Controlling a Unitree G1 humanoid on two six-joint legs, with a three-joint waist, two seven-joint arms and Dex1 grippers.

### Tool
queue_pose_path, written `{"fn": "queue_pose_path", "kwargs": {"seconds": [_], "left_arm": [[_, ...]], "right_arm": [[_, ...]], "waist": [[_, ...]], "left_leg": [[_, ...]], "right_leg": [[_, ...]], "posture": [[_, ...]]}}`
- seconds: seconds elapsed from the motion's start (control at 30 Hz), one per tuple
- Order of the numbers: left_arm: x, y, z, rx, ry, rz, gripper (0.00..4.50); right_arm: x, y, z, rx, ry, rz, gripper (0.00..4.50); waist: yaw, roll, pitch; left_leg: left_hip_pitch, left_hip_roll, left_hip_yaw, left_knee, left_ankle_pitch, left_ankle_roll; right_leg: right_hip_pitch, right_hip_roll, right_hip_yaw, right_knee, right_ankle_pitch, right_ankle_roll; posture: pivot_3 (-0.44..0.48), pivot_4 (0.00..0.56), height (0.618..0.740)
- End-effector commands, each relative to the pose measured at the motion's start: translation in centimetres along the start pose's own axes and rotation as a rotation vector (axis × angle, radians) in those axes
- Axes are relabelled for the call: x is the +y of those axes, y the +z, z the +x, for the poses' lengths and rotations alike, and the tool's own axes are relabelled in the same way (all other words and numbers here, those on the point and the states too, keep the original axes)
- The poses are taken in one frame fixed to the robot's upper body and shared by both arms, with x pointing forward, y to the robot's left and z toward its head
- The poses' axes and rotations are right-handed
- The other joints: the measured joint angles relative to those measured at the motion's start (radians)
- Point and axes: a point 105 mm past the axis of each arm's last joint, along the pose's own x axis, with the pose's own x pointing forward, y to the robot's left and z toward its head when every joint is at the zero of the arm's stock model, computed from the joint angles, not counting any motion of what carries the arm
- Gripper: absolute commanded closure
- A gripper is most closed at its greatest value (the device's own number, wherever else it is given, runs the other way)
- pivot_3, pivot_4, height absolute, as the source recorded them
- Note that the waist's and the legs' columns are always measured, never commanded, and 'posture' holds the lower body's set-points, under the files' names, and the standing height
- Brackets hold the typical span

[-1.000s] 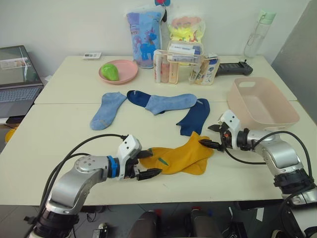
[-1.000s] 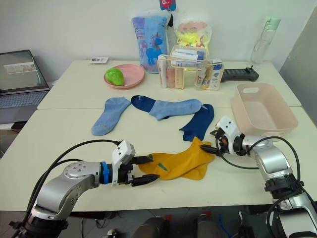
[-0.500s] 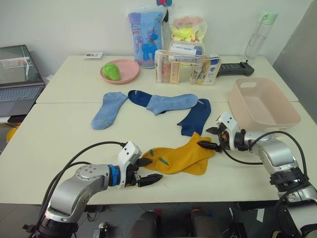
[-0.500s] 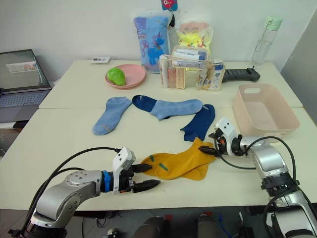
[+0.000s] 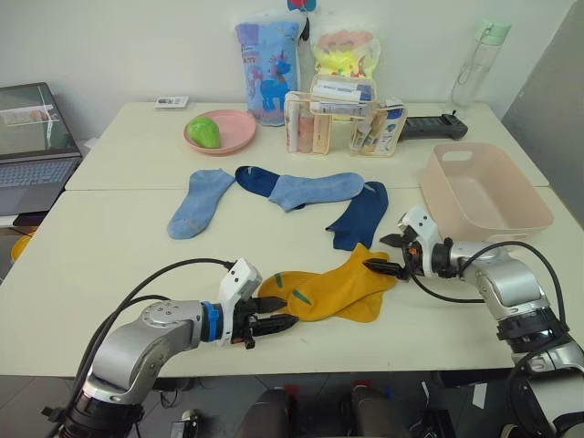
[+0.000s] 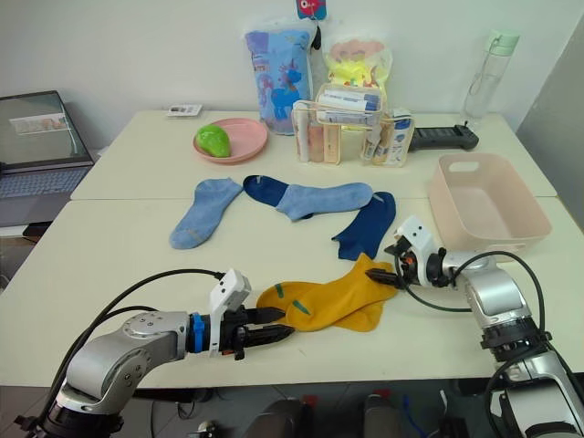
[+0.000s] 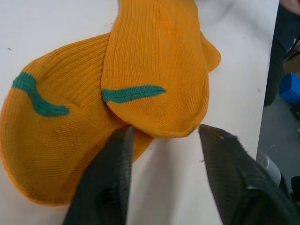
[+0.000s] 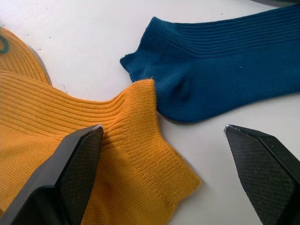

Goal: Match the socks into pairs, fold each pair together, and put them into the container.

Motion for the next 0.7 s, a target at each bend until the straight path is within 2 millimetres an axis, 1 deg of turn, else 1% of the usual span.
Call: {"fn": "queue_pose_path", "kwargs": {"seconds": [0.03,0.3,0.5,0.6,0.7], "left_arm": [[-0.27,0.64,0.06,-0.016,-0.017,0.016,2.5],[0.01,0.66,0.4,-0.01,-0.012,0.017,2.5],[0.2,0.31,0.73,0.015,0.006,0.024,2.5],[-0.09,0.22,0.81,0.013,-0.002,0.022,3.05],[-0.14,0.18,0.76,0.014,-0.004,0.02,4.03]], "right_arm": [[-0.19,1.1,-0.55,-0.035,-0.018,-0.028,0.05],[-0.23,1.13,-0.53,-0.033,-0.019,-0.032,0.05],[-0.33,1.27,-0.58,-0.032,-0.022,-0.037,0.05],[-0.25,1.25,-0.55,-0.031,-0.02,-0.037,0.05],[-0.22,1.24,-0.56,-0.03,-0.02,-0.037,0.05]], "waist": [[0.0,0.0,0.0],[0.0,0.0,0.0],[0.0,0.0,0.0],[0.0,0.0,0.0],[0.0,0.0,0.0]], "left_leg": [[0.0,0.0,0.0,0.0,0.0,0.0],[0.0,0.0,0.0,0.0,0.0,0.0],[0.0,0.0,0.0,0.0,0.0,0.0],[0.0,0.0,0.0,0.0,0.0,0.0],[0.0,0.0,0.0,0.0,0.0,0.0]], "right_leg": [[0.0,0.0,0.0,0.0,0.0,0.0],[0.0,0.0,0.0,0.0,0.0,0.0],[0.0,0.0,0.0,0.0,0.0,0.0],[0.0,0.0,0.0,0.0,0.0,0.0],[0.0,0.0,0.0,0.0,0.0,0.0]], "posture": [[0.0,0.15,0.74],[0.0,0.15,0.74],[0.0,0.15,0.74],[0.0,0.15,0.74],[0.0,0.15,0.74]]}}
